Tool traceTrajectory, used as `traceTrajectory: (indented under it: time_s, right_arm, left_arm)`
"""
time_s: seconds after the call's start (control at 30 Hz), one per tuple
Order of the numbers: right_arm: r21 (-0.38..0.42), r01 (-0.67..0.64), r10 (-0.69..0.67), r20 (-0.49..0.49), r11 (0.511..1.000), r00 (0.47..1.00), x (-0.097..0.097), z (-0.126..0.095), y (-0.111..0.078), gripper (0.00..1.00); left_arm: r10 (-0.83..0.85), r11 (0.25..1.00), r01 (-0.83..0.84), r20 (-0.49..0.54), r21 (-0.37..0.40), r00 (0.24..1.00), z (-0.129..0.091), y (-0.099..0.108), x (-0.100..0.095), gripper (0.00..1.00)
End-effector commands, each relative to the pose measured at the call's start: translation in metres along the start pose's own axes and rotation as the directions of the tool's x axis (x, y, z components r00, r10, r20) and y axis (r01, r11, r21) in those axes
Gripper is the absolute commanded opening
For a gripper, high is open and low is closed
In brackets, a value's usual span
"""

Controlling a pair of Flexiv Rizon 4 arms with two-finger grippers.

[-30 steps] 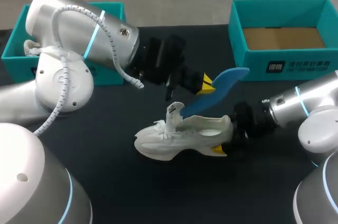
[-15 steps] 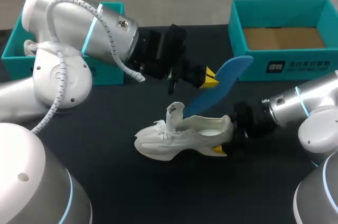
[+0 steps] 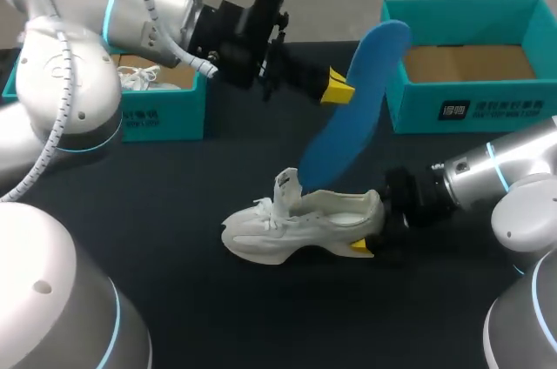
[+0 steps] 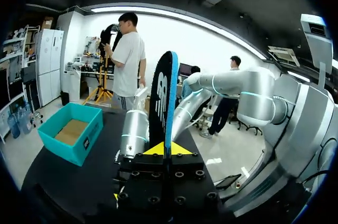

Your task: Take the shoe out of the shoebox, open the shoe tongue, remove and reinsert the insole, then place the shoe into the shoebox

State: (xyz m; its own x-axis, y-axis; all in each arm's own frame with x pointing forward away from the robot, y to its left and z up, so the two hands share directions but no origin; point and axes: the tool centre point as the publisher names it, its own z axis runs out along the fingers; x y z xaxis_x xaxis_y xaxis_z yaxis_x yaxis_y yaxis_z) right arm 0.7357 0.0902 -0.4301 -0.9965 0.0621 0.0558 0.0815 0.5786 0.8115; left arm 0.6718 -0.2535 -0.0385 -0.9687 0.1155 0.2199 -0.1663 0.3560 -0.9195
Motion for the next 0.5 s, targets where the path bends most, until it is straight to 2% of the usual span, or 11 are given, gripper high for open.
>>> traceTrajectory:
  time_s: [0.03,0.23,0.5]
  right_arm:
    - [0.003,-0.001,0.001,0.001,1.000,1.000,0.000,0.003,-0.004,0.02]
    - [0.003,-0.001,0.001,0.001,1.000,1.000,0.000,0.003,-0.004,0.02]
    - [0.003,-0.001,0.001,0.001,1.000,1.000,0.000,0.003,-0.004,0.02]
  left_arm:
    - [-0.050,0.998,0.051,-0.025,0.042,0.998,0.000,-0.001,0.000,0.00]
    - [-0.155,0.978,0.166,-0.086,0.126,0.984,-0.003,-0.021,0.006,0.00]
    - [-0.194,0.935,0.245,-0.210,0.258,0.958,-0.030,-0.051,0.024,0.00]
